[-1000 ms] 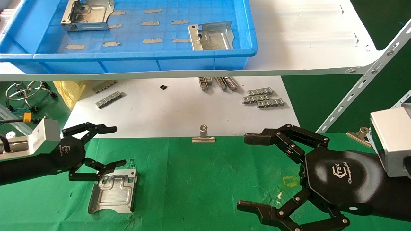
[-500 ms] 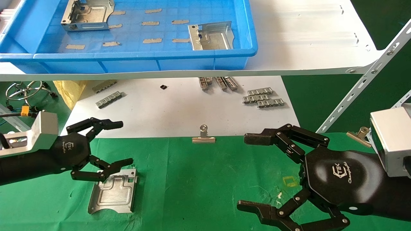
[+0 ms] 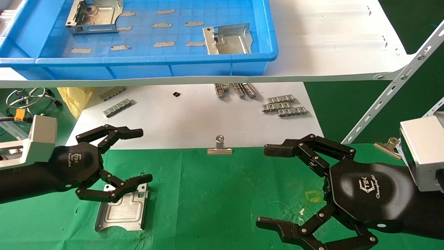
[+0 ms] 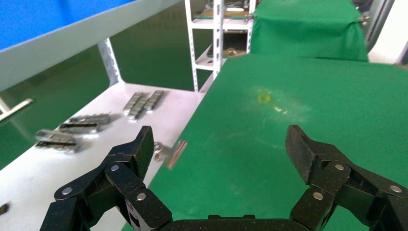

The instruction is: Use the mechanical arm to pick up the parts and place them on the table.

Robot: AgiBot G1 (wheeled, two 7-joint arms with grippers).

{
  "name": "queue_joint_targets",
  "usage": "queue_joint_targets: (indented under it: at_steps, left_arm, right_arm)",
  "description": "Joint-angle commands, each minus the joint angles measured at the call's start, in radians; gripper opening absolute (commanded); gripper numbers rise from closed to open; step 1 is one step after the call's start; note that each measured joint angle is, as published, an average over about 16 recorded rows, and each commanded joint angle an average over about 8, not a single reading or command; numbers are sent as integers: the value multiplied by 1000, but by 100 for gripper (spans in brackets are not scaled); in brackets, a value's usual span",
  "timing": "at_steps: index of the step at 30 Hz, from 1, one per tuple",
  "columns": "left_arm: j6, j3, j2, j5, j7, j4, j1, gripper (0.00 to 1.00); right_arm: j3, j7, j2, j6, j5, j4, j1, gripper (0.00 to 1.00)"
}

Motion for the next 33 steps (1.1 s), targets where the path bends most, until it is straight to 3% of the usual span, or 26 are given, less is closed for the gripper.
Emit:
queue_joint_targets:
  at_steps: [1, 33]
  left_arm:
    - [-4, -16, -6, -5, -25, -37, 15, 100]
    - [-59, -262, -98, -80, -414, -604, 245, 100]
  right_arm:
    - [0, 0, 0, 0, 0, 0, 0, 100]
    - [0, 0, 0, 0, 0, 0, 0, 100]
